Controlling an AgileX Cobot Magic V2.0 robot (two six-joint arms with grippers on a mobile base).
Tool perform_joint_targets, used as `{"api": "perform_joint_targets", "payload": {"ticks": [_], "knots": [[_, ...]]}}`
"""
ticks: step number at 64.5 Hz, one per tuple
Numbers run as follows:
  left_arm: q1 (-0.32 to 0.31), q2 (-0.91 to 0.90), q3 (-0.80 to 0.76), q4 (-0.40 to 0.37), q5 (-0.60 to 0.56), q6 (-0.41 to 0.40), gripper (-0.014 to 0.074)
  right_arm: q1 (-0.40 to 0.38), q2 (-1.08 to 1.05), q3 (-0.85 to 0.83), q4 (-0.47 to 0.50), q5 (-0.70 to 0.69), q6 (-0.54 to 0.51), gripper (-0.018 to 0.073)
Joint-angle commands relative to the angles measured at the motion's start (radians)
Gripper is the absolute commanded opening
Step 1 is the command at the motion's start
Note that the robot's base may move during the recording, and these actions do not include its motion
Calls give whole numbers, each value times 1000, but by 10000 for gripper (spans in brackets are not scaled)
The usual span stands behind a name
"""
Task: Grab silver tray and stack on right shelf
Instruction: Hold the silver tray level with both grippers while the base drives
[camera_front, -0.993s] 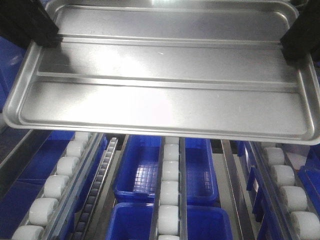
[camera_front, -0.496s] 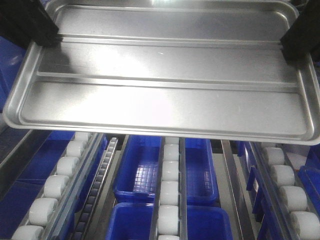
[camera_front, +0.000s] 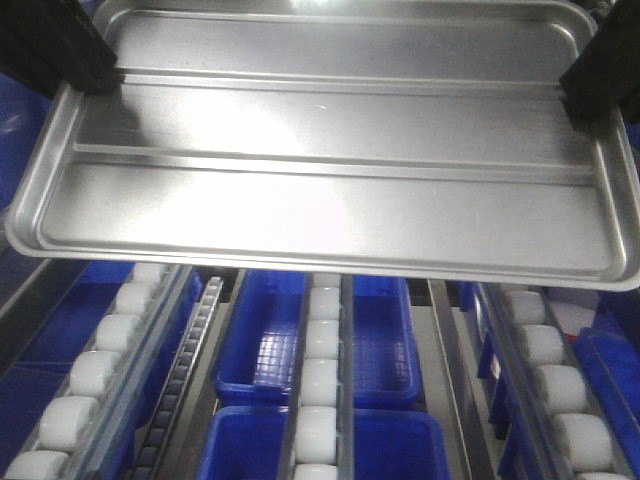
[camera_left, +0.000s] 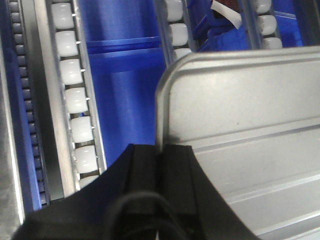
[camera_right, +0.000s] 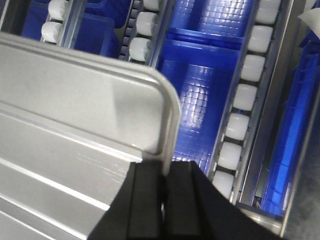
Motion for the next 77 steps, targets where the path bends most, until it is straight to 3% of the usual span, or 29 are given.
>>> {"api": "perform_joint_targets", "payload": {"ticks": [1,77], "knots": [[-3,-18,-32,54,-16,-5,-93,-5,-19,-26,-53,-14,-13,57],[-3,-18,-32,54,-16,-5,-93,-5,-19,-26,-53,-14,-13,57]]}}
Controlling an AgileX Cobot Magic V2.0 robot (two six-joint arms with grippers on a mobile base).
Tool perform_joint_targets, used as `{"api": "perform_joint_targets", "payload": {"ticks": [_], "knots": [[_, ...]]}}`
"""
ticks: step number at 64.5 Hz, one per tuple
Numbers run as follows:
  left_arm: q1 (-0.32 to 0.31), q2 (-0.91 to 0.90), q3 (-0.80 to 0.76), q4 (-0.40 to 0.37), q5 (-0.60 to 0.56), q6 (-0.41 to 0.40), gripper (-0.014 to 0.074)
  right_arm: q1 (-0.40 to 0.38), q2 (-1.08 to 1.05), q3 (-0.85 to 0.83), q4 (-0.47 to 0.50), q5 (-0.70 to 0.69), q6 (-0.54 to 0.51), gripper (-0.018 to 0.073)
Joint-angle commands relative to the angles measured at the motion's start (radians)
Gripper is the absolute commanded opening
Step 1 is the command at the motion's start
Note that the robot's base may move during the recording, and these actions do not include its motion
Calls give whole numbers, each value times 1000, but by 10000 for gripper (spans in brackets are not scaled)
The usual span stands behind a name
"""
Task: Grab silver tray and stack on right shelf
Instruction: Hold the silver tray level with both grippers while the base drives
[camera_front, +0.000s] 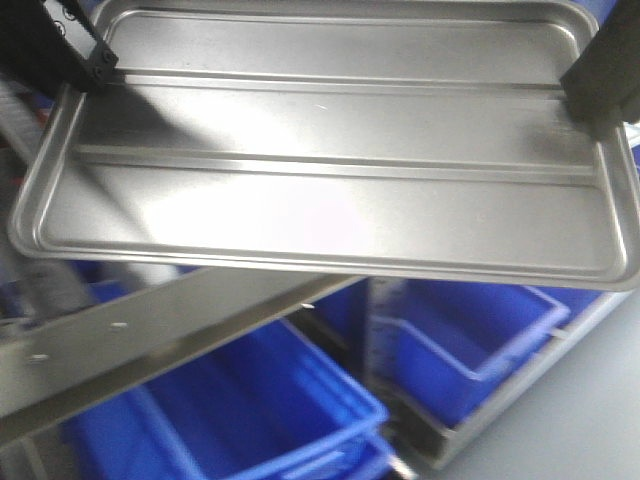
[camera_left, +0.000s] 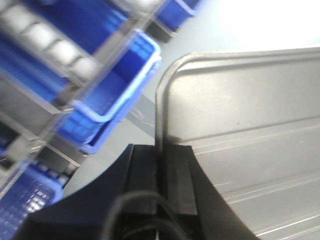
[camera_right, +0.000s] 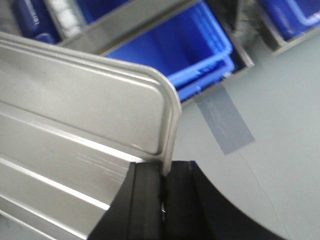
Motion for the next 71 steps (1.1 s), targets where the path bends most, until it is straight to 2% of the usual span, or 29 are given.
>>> {"api": "perform_joint_targets", "payload": {"ticks": [1,71], "knots": [[-3,-19,-32,53,-16,-5,-93,-5,-19,-26,-53,-14,-13,57],[-3,-19,-32,53,-16,-5,-93,-5,-19,-26,-53,-14,-13,57]]}}
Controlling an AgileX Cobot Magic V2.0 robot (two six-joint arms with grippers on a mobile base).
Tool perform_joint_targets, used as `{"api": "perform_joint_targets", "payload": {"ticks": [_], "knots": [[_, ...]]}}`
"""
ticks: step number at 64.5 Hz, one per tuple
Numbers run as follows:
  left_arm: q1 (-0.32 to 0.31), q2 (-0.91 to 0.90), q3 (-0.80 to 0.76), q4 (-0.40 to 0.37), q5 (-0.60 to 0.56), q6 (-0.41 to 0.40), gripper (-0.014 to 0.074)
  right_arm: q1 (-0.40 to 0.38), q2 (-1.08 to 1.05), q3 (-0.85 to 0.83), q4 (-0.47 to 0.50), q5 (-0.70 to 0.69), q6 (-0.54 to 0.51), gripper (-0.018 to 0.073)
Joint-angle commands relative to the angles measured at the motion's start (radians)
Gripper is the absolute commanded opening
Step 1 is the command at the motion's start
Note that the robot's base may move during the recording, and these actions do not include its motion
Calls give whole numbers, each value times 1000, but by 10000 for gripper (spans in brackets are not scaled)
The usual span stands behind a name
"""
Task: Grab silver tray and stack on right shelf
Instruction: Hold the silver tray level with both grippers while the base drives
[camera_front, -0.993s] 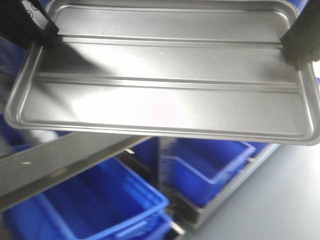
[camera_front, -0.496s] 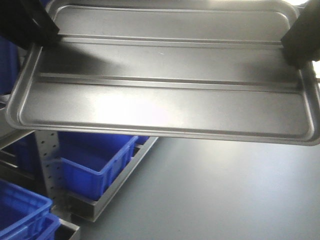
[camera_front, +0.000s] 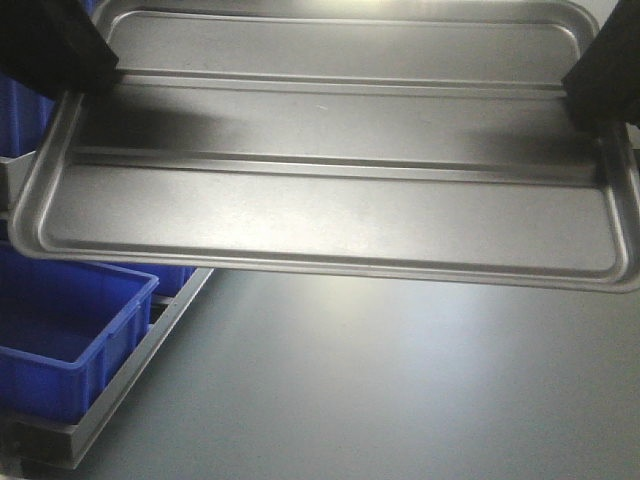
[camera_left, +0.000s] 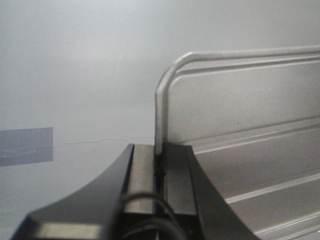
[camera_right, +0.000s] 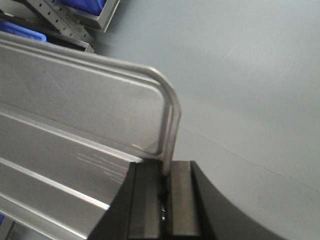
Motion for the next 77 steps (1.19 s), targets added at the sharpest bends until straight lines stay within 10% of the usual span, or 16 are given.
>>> {"api": "perform_joint_targets", "payload": {"ticks": [1,77], "knots": [[-3,-19,-32,53,-16,-5,-93,-5,-19,-26,-53,-18,-13,57],[-3,-19,-32,53,-16,-5,-93,-5,-19,-26,-53,-18,-13,57]]}}
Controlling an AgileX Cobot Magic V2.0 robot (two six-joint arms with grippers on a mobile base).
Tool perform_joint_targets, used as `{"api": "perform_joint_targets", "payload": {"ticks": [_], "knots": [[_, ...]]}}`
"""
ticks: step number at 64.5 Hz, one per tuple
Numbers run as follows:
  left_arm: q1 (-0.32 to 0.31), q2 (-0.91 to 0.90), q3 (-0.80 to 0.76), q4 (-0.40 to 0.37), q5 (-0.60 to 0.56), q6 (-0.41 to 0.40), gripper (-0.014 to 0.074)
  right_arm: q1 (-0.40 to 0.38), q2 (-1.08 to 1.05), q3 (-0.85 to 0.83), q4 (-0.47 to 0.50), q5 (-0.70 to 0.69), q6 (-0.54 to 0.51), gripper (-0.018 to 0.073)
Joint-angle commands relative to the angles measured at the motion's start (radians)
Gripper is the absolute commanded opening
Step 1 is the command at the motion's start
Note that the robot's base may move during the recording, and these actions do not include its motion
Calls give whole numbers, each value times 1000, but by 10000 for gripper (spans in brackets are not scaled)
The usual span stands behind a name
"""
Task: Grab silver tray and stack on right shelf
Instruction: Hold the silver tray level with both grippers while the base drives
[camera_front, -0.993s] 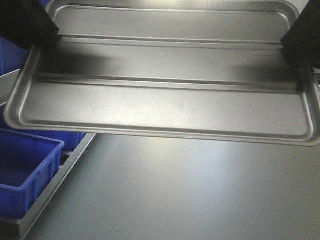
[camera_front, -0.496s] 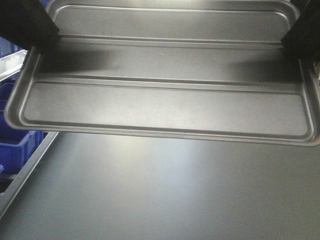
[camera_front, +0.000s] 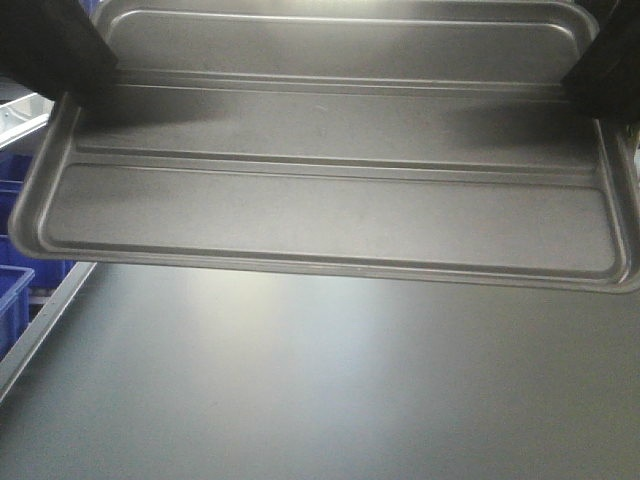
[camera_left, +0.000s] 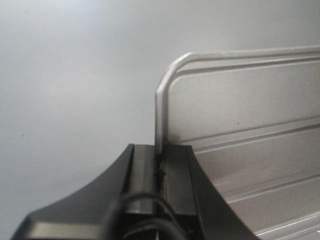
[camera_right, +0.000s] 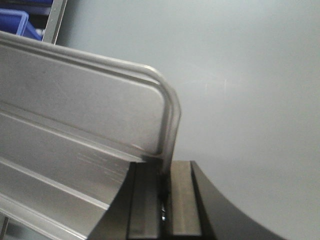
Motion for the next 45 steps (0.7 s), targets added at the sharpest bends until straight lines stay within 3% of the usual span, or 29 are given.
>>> {"api": "perform_joint_targets", "payload": {"ticks": [1,45], "knots": [[-3,-19,-32,53,-16,-5,-93,-5,-19,-26,-53,-18,-13,57],[-1,-13,-32,53,-16,-5,-93,-5,-19,-26,-53,-18,-13,57]]}}
